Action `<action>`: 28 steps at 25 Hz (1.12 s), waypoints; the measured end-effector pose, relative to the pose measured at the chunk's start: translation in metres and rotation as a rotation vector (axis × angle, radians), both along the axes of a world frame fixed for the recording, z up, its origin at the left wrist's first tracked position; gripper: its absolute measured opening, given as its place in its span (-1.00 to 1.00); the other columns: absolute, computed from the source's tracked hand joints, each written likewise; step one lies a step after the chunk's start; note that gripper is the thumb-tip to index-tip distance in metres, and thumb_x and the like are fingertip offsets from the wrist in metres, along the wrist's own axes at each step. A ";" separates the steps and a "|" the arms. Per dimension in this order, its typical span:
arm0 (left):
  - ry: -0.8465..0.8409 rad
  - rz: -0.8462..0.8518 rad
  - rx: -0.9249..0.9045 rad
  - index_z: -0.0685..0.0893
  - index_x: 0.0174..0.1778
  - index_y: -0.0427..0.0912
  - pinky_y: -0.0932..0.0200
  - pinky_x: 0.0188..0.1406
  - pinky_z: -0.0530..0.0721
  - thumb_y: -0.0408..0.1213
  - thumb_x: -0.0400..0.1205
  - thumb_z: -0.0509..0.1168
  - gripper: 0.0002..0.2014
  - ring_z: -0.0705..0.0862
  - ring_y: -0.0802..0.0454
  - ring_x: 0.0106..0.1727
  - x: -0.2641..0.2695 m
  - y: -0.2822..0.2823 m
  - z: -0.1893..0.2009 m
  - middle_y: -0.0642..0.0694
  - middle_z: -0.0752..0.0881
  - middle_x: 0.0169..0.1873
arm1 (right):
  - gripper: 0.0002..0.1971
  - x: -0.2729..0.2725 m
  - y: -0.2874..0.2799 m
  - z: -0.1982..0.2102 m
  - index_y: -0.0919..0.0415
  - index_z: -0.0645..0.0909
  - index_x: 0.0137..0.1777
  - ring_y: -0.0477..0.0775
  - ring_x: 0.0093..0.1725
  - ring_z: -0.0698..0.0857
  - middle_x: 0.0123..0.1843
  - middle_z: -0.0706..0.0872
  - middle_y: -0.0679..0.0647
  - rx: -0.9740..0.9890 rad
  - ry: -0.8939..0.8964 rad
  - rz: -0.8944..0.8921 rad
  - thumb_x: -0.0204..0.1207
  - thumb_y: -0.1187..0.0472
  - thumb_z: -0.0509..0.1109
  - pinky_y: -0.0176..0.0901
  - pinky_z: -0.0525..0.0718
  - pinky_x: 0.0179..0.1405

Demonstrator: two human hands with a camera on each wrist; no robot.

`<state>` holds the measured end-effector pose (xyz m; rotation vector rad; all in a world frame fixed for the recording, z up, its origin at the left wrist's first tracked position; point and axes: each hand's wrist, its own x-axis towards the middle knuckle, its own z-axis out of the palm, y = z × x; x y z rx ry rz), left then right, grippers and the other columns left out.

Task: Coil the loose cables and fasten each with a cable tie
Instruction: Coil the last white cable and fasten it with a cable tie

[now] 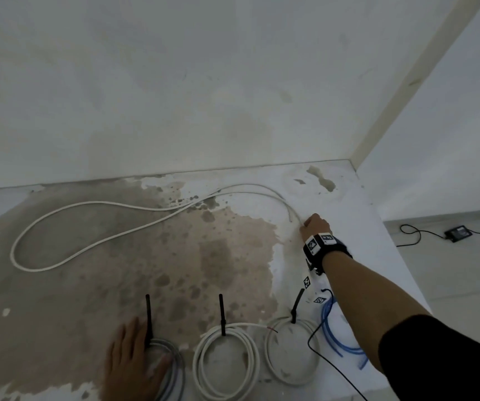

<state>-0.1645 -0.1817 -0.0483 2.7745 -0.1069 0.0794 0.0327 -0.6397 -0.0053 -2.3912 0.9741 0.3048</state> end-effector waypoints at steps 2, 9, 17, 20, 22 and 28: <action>-0.057 -0.046 -0.021 0.14 0.67 0.15 -0.12 0.42 0.35 0.46 0.55 -0.09 -0.21 0.39 -0.28 0.50 -0.001 0.001 0.000 -0.13 0.40 0.60 | -0.72 0.002 -0.002 0.000 0.36 0.54 0.29 0.40 0.24 0.66 0.29 0.66 0.36 0.041 -0.017 -0.026 0.65 0.24 0.34 0.05 0.62 0.09; 0.048 -0.040 -0.051 0.54 0.49 -0.13 0.00 0.47 0.24 0.51 0.52 -0.10 -0.10 0.30 -0.19 0.57 0.002 0.002 0.006 -0.16 0.50 0.53 | -0.79 -0.015 0.025 0.121 0.32 0.64 0.23 0.01 -0.36 0.75 -0.12 0.74 0.22 0.491 -0.572 0.093 0.62 0.34 0.43 -0.15 0.74 -0.33; 0.088 0.047 -0.357 0.51 0.48 -0.18 -0.10 0.38 0.53 0.24 0.55 0.29 -0.31 0.55 -0.26 0.43 0.049 -0.009 0.072 -0.26 0.54 0.41 | -0.86 -0.046 0.105 0.255 0.13 0.79 0.11 -0.02 -0.24 0.85 -0.09 0.83 0.01 0.354 -0.671 0.605 0.63 0.30 0.45 -0.20 0.77 -0.29; -0.147 -0.112 -0.589 0.37 0.57 -0.14 0.22 0.50 0.32 0.10 0.63 0.25 -0.36 0.38 0.10 0.51 0.110 -0.036 0.159 -0.12 0.42 0.49 | -0.84 -0.058 0.135 0.287 0.15 0.80 0.11 -0.01 -0.17 0.86 -0.11 0.86 0.03 0.396 -0.690 0.740 0.65 0.31 0.41 -0.18 0.77 -0.23; -0.271 -0.229 -0.639 0.31 0.60 -0.10 0.33 0.53 0.25 0.03 0.70 0.22 -0.43 0.32 0.22 0.55 0.142 -0.051 0.222 0.02 0.38 0.54 | -0.83 -0.068 0.155 0.309 0.19 0.80 0.13 0.02 -0.13 0.86 -0.11 0.86 0.05 0.449 -0.740 0.800 0.66 0.33 0.40 -0.19 0.76 -0.22; -0.156 -0.503 -0.641 0.62 -0.02 -0.05 0.13 -0.03 0.61 -0.11 0.78 0.11 -0.79 0.69 0.18 -0.09 0.155 -0.058 0.291 0.03 0.73 -0.18 | -0.82 -0.084 0.159 0.368 0.28 0.76 0.15 -0.02 -0.15 0.84 -0.11 0.83 0.14 0.545 -1.127 0.586 0.68 0.39 0.34 -0.22 0.71 -0.33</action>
